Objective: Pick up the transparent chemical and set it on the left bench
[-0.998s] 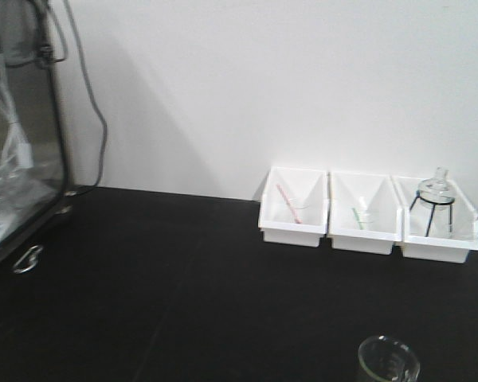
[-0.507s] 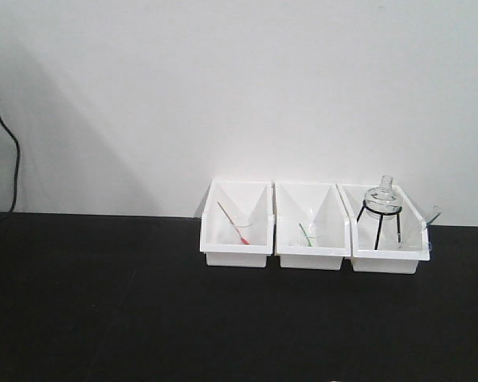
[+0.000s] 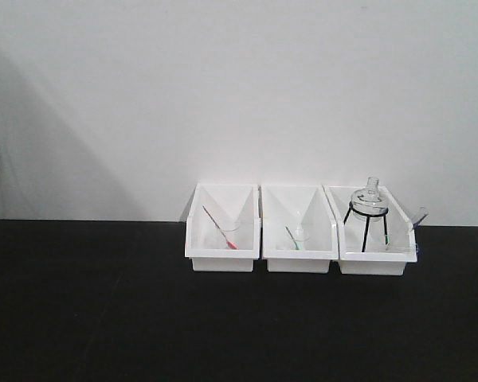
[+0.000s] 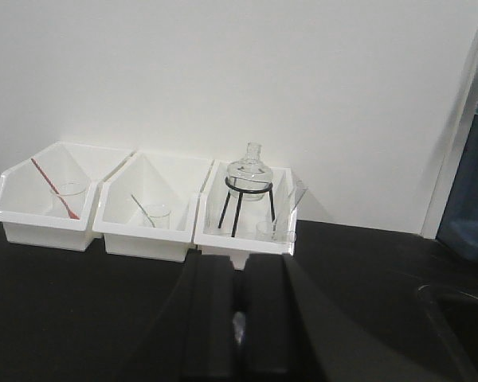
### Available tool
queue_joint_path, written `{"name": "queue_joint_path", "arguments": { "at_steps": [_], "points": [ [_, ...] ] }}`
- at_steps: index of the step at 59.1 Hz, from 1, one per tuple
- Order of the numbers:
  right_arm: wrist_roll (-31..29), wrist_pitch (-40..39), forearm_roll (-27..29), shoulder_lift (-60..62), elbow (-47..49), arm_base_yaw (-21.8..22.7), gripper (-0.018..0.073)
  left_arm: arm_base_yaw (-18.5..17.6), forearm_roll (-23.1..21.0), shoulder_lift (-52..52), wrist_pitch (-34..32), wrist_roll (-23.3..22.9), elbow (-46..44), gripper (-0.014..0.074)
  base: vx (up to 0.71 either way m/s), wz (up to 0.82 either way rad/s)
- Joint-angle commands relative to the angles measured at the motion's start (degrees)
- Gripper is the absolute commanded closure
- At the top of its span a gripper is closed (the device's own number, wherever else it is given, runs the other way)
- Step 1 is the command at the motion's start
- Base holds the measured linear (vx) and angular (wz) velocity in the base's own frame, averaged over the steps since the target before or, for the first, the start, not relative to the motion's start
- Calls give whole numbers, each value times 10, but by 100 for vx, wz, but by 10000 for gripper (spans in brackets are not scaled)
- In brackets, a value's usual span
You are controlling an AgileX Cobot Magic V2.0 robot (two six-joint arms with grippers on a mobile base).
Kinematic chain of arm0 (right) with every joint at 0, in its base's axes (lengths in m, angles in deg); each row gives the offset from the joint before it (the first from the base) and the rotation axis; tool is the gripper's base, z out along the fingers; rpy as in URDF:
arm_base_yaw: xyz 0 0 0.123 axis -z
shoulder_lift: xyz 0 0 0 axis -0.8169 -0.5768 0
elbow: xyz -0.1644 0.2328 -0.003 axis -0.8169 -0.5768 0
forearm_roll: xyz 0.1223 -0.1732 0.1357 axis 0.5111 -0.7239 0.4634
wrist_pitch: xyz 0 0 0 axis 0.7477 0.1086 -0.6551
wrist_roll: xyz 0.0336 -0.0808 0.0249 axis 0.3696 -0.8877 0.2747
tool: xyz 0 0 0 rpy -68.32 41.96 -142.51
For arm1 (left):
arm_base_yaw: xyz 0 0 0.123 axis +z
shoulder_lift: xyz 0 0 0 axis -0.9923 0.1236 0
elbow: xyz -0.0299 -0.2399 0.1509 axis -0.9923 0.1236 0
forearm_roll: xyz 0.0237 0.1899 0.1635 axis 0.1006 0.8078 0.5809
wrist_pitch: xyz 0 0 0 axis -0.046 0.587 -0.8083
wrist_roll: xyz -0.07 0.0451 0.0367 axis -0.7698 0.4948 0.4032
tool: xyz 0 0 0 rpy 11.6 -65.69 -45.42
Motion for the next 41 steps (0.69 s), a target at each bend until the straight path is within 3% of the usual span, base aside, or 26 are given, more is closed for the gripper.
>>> {"name": "queue_joint_path", "arguments": {
  "at_steps": [1, 14, 22, 28, 33, 41],
  "points": [
    [-6, -37, -6, 0, 17, 0, 559, -1, 0, -11, -45, -4, 9, 600, 0, 2],
    [42, -85, 30, -4, 17, 0, 559, -1, 0, -11, -45, -4, 9, 600, 0, 1],
    [60, -224, 30, -54, 21, 0, 559, -1, 0, -11, -45, -4, 9, 600, 0, 0],
    [108, -295, 26, -125, 39, 0, 559, -1, 0, -11, -45, -4, 9, 600, 0, 0],
    [154, -326, -12, -188, 55, 0, 559, -1, 0, -11, -45, -4, 9, 600, 0, 0],
    [239, -397, -122, -270, 69, 0, 559, -1, 0, -11, -45, -4, 9, 600, 0, 0]
  ]
}}
